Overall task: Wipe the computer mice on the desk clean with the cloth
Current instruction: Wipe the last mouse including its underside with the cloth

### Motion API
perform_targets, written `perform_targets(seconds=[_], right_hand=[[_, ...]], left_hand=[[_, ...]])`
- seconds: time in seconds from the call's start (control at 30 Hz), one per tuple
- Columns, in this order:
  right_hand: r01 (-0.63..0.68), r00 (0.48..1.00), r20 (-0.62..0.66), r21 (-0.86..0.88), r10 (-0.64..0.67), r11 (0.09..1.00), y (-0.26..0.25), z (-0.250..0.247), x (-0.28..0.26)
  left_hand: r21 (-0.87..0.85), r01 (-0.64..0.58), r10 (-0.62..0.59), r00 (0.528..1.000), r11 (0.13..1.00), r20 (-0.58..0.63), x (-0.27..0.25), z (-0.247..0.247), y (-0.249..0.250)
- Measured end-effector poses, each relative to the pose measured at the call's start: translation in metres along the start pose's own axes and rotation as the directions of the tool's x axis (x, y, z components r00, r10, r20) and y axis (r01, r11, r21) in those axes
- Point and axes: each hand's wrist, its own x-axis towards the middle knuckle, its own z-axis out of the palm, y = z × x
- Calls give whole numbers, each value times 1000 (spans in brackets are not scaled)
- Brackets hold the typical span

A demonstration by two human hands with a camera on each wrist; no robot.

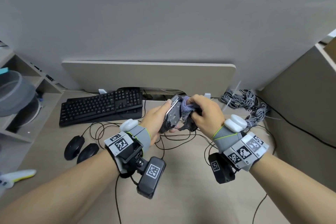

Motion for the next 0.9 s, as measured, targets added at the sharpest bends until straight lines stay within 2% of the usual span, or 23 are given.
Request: perform_targets(seconds=[0.07, 0.13, 0.27, 0.33, 0.4, 0.47, 0.57, 0.67, 0.7, 0.8, 0.87, 0.9], right_hand=[[-20, 1000, -20, -19, 20, 1000, -1, -2, 5], [31, 999, -12, -1, -31, 1000, -15, 0, 7], [180, 967, 178, 27, -182, 983, -35, 10, -13], [141, 972, 189, 0, -138, 990, -23, 6, -8], [65, 993, 104, -16, -63, 998, -17, -1, 6], [95, 992, 82, -14, -94, 995, -26, -1, 10], [204, 965, 166, 16, -204, 979, -34, 2, 0], [99, 992, 79, 21, -101, 995, -23, -4, 11], [100, 993, 65, 15, -100, 995, -25, -5, 12], [205, 959, 194, 21, -205, 979, -39, 4, -4], [178, 959, 222, 24, -178, 984, -30, 3, -10], [127, 974, 187, 14, -128, 992, -23, 1, -7]], left_hand=[[16, 15, -15, 1000, 1000, -8, 1, 0, -2], [36, 7, -6, 1000, 999, -26, 3, 2, -1], [-13, 17, -18, 996, 1000, -92, 6, 1, 3], [19, 27, -25, 996, 999, -87, 5, -1, 2], [50, 35, -31, 996, 998, -82, 4, 1, 0], [54, 27, -22, 996, 998, -90, 5, 3, 0], [24, 31, -28, 995, 999, -94, 5, 1, 0], [9, 63, -62, 993, 998, -100, 5, 1, -2], [2, 65, -64, 992, 998, -106, 6, 1, -2], [-36, 61, -65, 990, 997, -127, 8, 0, 1], [-70, 78, -86, 989, 994, -117, 10, -3, 2], [-82, 85, -95, 988, 993, -121, 11, -4, 1]])
